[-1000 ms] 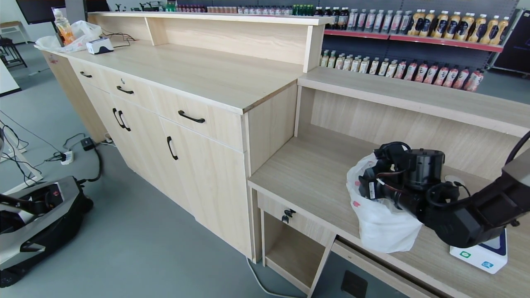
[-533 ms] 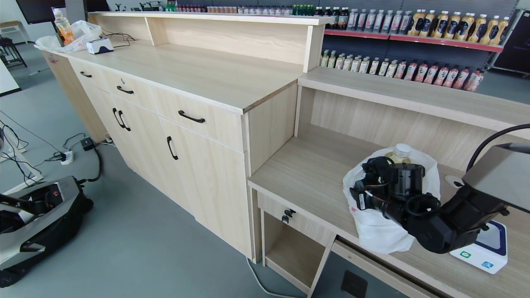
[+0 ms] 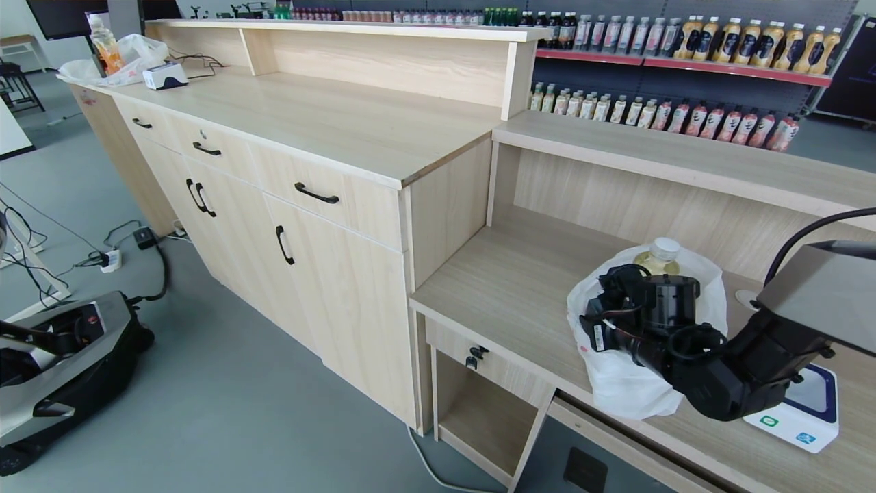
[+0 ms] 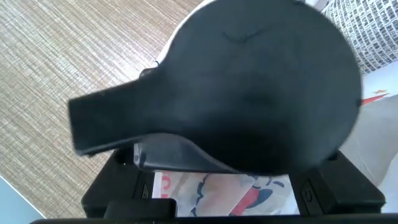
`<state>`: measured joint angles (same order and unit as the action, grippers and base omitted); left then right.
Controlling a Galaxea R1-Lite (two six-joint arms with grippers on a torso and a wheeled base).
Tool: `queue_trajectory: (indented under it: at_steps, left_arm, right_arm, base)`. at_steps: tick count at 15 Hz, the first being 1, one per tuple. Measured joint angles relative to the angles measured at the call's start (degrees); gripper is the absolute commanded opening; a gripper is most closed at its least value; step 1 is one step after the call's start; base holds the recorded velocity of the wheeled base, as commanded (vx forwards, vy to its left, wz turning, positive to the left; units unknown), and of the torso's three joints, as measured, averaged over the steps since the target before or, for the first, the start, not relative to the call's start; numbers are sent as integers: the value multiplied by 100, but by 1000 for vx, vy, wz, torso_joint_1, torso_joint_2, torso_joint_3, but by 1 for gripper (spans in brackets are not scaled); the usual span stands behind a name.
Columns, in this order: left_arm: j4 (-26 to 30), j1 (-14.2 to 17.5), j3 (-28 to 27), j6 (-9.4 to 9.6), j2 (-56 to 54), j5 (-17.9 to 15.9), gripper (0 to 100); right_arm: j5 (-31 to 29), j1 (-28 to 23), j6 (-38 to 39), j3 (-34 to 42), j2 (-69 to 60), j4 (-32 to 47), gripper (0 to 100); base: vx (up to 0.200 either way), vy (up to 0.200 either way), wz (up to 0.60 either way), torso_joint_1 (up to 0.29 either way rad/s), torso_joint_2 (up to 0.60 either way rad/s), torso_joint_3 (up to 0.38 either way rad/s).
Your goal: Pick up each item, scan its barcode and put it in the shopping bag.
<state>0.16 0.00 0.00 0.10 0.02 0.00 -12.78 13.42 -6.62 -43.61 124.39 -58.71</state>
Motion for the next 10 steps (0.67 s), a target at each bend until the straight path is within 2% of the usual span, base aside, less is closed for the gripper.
queue_trajectory:
  at_steps: [2,3,10]
  left_arm:
    - [2,0,0,0,0,0,100]
    - [0,0,0,-2,0,0,100]
    - [0,0,0,0,0,0,100]
  right_arm:
    - [0,-55,61,6,0,30,0]
    - [2,-78,79,0,-2,30,100]
    - [22,-295,162,28,-140,55,100]
  base:
    - [0,0,0,0,0,0]
    - [0,0,0,0,0,0]
    - [0,0,0,0,0,0]
